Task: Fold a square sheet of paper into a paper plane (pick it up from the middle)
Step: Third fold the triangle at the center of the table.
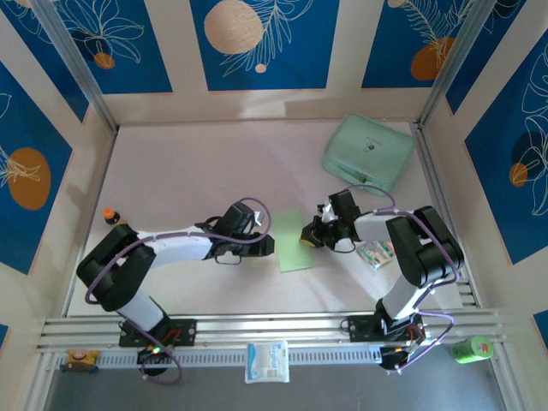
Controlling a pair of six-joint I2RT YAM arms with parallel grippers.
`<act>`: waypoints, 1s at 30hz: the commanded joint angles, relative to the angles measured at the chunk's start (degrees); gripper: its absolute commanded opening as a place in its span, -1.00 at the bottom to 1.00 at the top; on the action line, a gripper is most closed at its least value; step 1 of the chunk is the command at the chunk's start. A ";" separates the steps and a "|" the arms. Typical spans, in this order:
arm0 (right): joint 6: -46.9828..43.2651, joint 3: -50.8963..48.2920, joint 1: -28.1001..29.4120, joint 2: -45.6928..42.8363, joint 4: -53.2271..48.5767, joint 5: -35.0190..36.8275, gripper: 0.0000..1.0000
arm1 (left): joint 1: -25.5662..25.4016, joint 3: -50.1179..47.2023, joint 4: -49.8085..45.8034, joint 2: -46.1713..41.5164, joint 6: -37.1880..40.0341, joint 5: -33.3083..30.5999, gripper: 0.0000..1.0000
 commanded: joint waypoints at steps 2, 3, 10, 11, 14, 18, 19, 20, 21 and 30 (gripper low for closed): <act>5.49 -3.81 0.18 1.15 1.01 -2.08 -0.87 | 0.60 1.53 3.06 2.58 -3.22 2.79 -0.05; 6.85 -4.53 0.28 0.87 2.05 -2.63 -0.87 | 0.60 1.53 3.60 2.95 -3.86 2.81 -0.05; 9.60 -5.02 1.79 -0.29 -0.85 0.02 -0.88 | 0.62 2.49 5.64 5.88 -6.35 4.10 -0.12; 9.76 -5.17 1.92 -0.34 -0.92 0.28 -0.89 | 0.59 2.65 6.07 6.30 -6.62 4.43 -0.15; 9.96 -5.20 2.37 -0.73 -1.73 1.44 -0.89 | 0.62 3.15 6.16 7.22 -7.30 4.97 -0.24; 10.20 -5.33 2.54 -0.77 -1.77 1.66 -0.90 | 0.64 3.72 5.84 8.72 -7.88 5.32 -0.28; 10.28 -5.23 2.54 -0.76 -1.88 1.80 -0.90 | 0.63 3.81 5.92 9.00 -7.97 5.37 -0.28; 10.22 -5.26 2.56 -0.75 -1.90 1.84 -0.90 | 0.68 3.81 6.32 9.25 -8.13 5.47 -0.28; 10.22 -5.27 2.58 -0.64 -2.01 1.84 -0.90 | 0.74 3.81 6.84 9.52 -8.38 5.75 -0.29; 10.13 -5.19 2.64 -0.43 -2.44 2.03 -0.91 | 0.69 4.58 9.92 11.54 -9.80 7.81 -0.59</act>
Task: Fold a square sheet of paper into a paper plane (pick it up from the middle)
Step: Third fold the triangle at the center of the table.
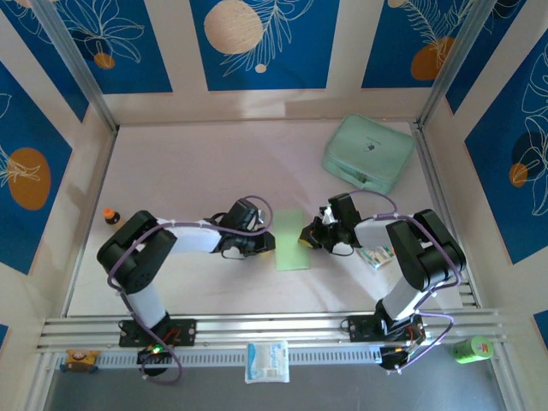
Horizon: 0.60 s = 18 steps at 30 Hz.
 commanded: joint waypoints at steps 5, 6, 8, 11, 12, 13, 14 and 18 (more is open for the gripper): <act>1.08 -2.31 1.14 0.80 -7.96 0.14 -0.92 | -0.80 2.05 6.00 4.06 -1.77 2.68 -0.57; 1.14 -2.39 1.14 0.73 -7.97 0.15 -0.91 | -0.72 1.97 6.65 4.29 -1.91 3.14 -0.56; 1.13 -2.49 1.14 0.64 -8.04 0.18 -0.91 | -0.76 2.05 7.21 4.51 -2.27 3.37 -0.55; 1.20 -2.45 1.14 0.46 -8.11 0.30 -0.92 | -0.73 2.44 7.25 4.56 -2.09 3.67 -0.52; 1.14 -2.56 1.14 0.39 -8.08 0.32 -0.91 | -0.75 2.53 7.25 4.65 -2.06 3.80 -0.51; 1.15 -2.51 1.14 0.37 -8.13 0.32 -0.91 | -0.72 2.66 7.32 4.76 -1.99 3.90 -0.49; 1.12 -2.55 1.14 0.37 -8.11 0.32 -0.92 | -0.72 2.74 7.34 4.99 -2.02 4.06 -0.48; 1.07 -2.67 1.14 0.19 -8.14 0.23 -0.92 | -0.75 2.41 9.44 5.65 -2.77 4.92 -0.43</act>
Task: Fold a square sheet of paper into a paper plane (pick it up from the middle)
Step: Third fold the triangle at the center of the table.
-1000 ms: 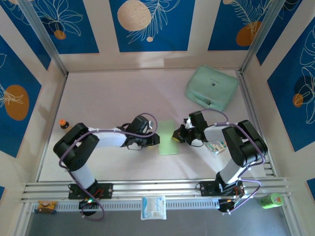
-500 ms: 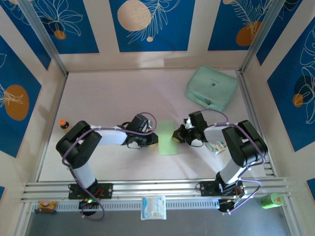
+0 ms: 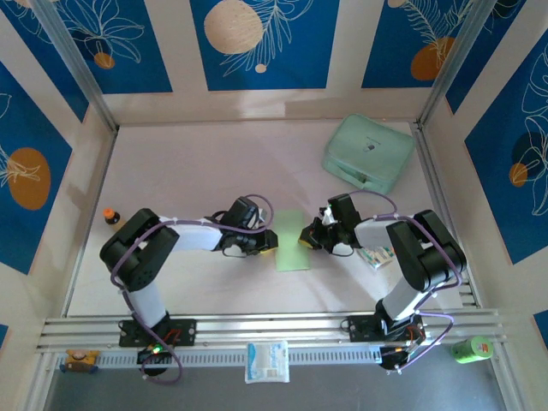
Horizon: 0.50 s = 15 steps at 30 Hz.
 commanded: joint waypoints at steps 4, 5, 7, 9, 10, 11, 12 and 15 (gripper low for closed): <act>1.11 -2.88 0.83 -0.18 -7.43 0.22 -0.92 | -1.42 1.06 9.57 4.26 -1.48 1.97 -0.43; 1.16 -2.89 0.83 -0.29 -7.36 0.23 -0.91 | -1.36 1.20 9.42 4.26 -1.48 1.90 -0.43; 1.11 -3.02 0.84 -0.47 -7.20 0.15 -0.91 | -1.41 1.24 9.60 4.35 -1.43 2.07 -0.43; 1.24 -3.21 0.74 -0.49 -6.95 0.10 -0.92 | -1.34 1.16 9.39 4.20 -1.48 1.67 -0.43; 1.22 -3.29 0.76 -0.63 -6.92 0.14 -0.92 | -1.37 0.99 9.49 4.03 -1.48 1.59 -0.43; 1.29 -3.30 0.74 -0.64 -6.89 0.14 -0.92 | -1.34 0.90 9.72 4.01 -1.56 1.53 -0.43; 1.31 -3.30 0.79 -0.64 -6.93 0.14 -0.92 | -1.41 0.89 9.87 3.86 -1.63 1.59 -0.43; 1.19 -3.40 0.66 -0.54 -6.88 0.04 -0.91 | -1.40 0.90 9.49 3.41 -1.65 1.29 -0.44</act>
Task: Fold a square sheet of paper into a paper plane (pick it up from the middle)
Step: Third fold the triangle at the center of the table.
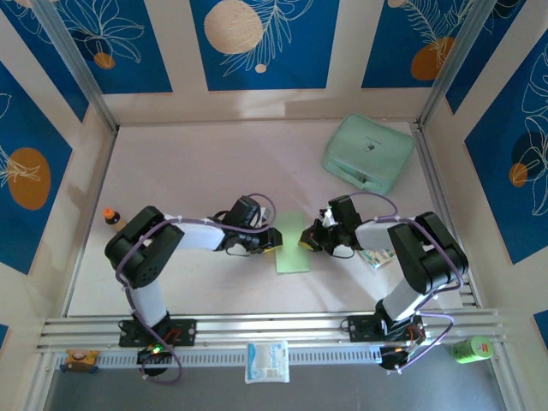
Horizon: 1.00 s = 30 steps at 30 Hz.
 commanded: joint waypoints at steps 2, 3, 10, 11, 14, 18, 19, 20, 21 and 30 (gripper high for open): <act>1.04 -2.26 0.37 0.54 -6.61 0.12 -0.92 | -1.09 0.37 4.11 1.00 0.20 -1.12 -0.46; 0.99 -2.24 0.37 0.42 -6.57 0.12 -0.91 | -1.07 0.34 3.51 0.70 0.30 -1.44 -0.47; -0.88 -1.76 0.37 -1.79 -5.19 -0.59 -0.83 | -0.86 -1.45 2.39 -1.23 0.03 -3.04 -0.73; -1.28 -1.64 0.46 -2.29 -5.21 -0.58 -0.80 | -0.91 -1.58 2.47 -1.43 -0.10 -3.18 -0.77; -2.70 -1.48 0.59 -4.52 -5.09 -0.51 -0.68 | -0.68 -2.02 2.71 -2.33 -0.48 -3.23 -0.81; -6.48 -1.05 1.73 -9.87 -7.12 1.26 -0.43 | -0.01 -2.89 1.98 -4.06 -0.99 -3.33 -0.83; -7.59 -0.71 2.31 -11.55 -8.21 2.19 -0.33 | 0.29 -3.23 1.83 -4.51 -1.22 -3.25 -0.84; -8.50 -0.28 2.81 -12.92 -9.61 3.31 -0.28 | 0.51 -3.62 1.91 -5.05 -1.52 -3.15 -0.84; -9.50 0.10 3.44 -14.42 -10.90 4.39 -0.24 | 0.79 -4.14 2.21 -5.63 -1.93 -2.98 -0.84; -26.00 0.71 18.62 -20.66 -8.84 19.56 -0.02 | 3.53 -8.87 8.57 -8.22 -8.39 0.92 -0.85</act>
